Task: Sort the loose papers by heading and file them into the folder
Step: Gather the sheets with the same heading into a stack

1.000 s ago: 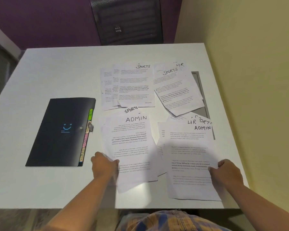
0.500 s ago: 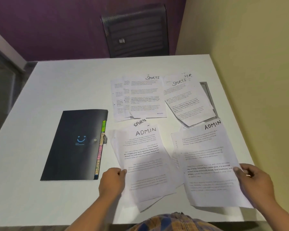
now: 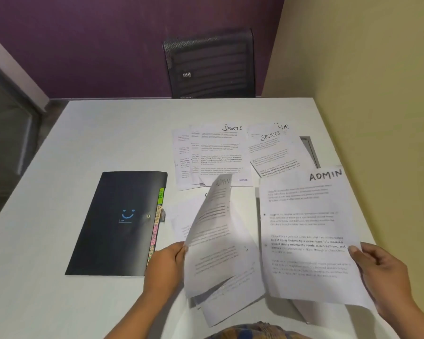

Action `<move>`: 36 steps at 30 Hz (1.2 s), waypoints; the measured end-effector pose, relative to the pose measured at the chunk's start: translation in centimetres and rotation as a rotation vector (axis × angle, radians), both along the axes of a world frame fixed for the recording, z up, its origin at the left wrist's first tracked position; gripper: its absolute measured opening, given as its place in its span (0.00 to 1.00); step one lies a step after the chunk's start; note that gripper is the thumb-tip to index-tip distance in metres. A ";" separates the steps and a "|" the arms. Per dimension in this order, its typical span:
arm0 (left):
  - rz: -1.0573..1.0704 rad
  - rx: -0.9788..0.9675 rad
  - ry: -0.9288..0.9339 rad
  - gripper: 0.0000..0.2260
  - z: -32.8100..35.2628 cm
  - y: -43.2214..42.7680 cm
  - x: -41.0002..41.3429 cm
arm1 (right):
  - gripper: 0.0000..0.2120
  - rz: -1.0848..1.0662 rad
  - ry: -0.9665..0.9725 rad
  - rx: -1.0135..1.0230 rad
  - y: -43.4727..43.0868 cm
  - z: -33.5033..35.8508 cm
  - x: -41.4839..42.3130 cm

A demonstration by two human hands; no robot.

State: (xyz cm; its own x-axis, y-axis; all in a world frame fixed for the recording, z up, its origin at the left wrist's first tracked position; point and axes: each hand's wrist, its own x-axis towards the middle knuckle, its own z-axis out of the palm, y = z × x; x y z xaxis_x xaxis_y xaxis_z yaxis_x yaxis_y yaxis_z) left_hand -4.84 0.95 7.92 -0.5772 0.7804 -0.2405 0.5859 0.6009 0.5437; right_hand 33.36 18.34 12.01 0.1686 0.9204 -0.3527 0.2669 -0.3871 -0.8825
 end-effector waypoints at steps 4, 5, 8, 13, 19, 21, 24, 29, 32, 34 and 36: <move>0.097 0.176 -0.275 0.10 1.9 0.8 1.1 | 0.04 0.019 0.233 -0.070 0.5 1.7 -2.1; 0.135 0.221 -0.393 0.11 2.3 1.1 1.5 | 0.05 0.039 0.254 -0.082 0.7 1.9 -2.8; 0.238 0.275 -0.658 0.14 3.6 2.1 2.6 | 0.04 0.129 0.292 -0.134 1.2 1.9 -5.3; 0.196 0.242 -0.824 0.20 5.9 3.5 4.4 | 0.11 0.389 0.236 -0.191 1.1 1.3 -9.5; 0.304 0.199 -0.852 0.19 7.2 4.9 5.2 | 0.08 0.450 0.131 -0.118 0.7 1.2 -10.6; 0.242 0.251 -0.863 0.11 7.5 5.1 5.5 | 0.08 0.471 0.107 -0.119 0.6 1.3 -10.2; 0.184 0.289 -0.919 0.06 7.2 5.2 5.7 | 0.11 0.490 0.061 -0.122 0.5 1.3 -9.7; 0.119 0.321 -0.877 0.13 6.3 5.2 6.0 | 0.16 0.477 0.036 -0.069 0.2 1.3 -9.3; 0.080 0.339 -0.714 0.18 5.5 5.3 5.8 | 0.18 0.430 0.083 -0.037 0.1 1.5 -9.5; 0.050 0.353 -0.644 0.16 5.2 5.5 5.6 | 0.22 0.421 0.142 -0.015 0.0 1.4 -9.7; -0.024 0.398 -0.572 0.12 5.2 5.6 5.6 | 0.26 0.402 0.183 0.013 -0.2 1.6 -9.7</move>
